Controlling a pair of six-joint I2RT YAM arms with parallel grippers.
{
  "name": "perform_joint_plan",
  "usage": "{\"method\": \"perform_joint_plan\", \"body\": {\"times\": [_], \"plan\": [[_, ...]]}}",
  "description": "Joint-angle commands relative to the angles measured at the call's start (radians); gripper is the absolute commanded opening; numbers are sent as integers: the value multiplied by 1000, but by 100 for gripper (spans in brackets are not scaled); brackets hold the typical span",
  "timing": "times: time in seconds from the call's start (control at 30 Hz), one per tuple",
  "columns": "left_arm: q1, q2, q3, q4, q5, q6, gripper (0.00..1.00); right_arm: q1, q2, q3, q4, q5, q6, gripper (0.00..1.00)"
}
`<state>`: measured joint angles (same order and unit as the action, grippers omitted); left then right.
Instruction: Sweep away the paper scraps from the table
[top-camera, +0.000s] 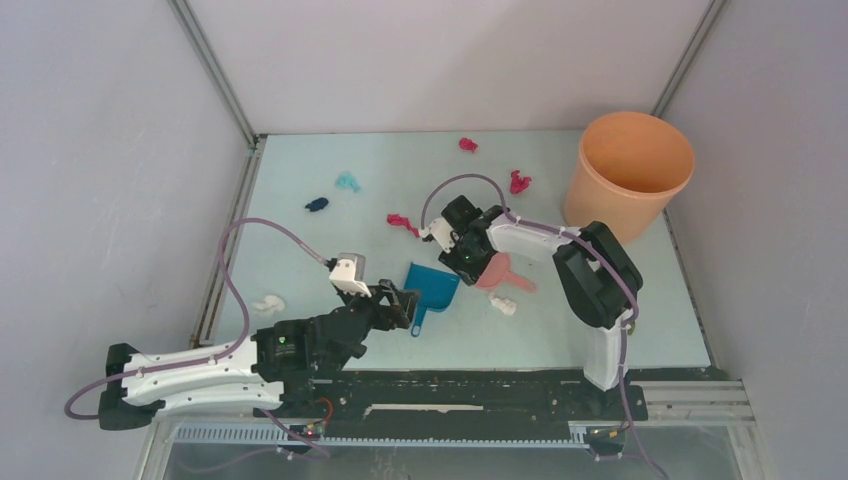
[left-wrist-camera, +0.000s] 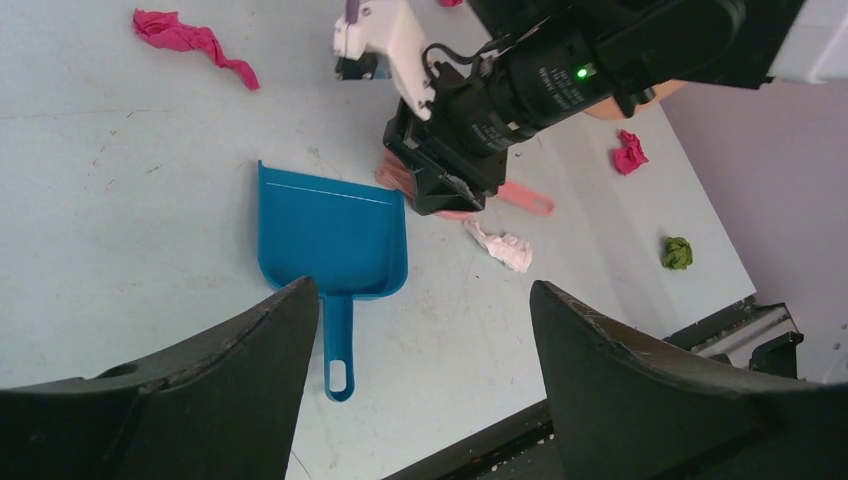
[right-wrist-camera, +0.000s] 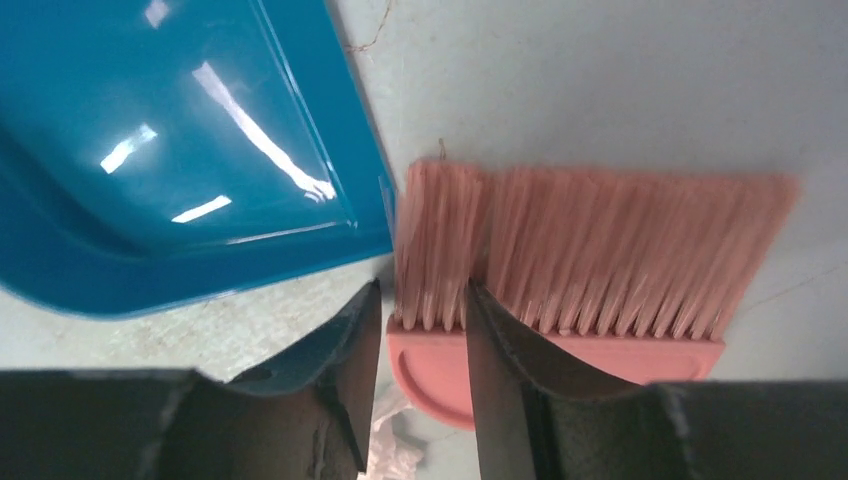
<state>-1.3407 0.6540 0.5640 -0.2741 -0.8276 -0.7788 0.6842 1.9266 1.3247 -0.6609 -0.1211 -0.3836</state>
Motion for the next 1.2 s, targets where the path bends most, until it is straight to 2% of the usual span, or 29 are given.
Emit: {"method": "perform_joint_plan", "body": {"times": [0.0, 0.1, 0.23, 0.33, 0.5, 0.67, 0.87, 0.93, 1.03, 1.17], "plan": [[-5, -9, -10, 4, -41, -19, 84, 29, 71, 5, 30, 78, 30, 39], [-5, -1, -10, 1, -50, -19, 84, 29, 100, 4, 33, 86, 35, 27], [-5, 32, 3, 3, -54, -22, 84, 19, 94, 5, 32, 54, 53, 0], [-5, 74, 19, 18, -50, -15, 84, -22, 24, 27, -3, -29, 87, 0], [-6, 166, 43, 89, -61, 5, 86, -148, -144, 51, -43, -293, 179, 0], [-5, 355, 116, 219, -104, 26, 91, -233, -206, 35, -50, -449, 285, 0], [3, 628, 237, 453, -149, 47, 92, -264, -211, 18, -17, -492, 323, 0], [16, 722, 300, 484, -139, 43, 93, -273, -207, 17, -12, -504, 332, 0], [38, 818, 391, 433, -135, -31, 91, -284, -206, 16, -3, -519, 344, 0], [85, 900, 475, 283, -99, -238, 87, -291, -203, 15, 5, -537, 361, 0]]}}
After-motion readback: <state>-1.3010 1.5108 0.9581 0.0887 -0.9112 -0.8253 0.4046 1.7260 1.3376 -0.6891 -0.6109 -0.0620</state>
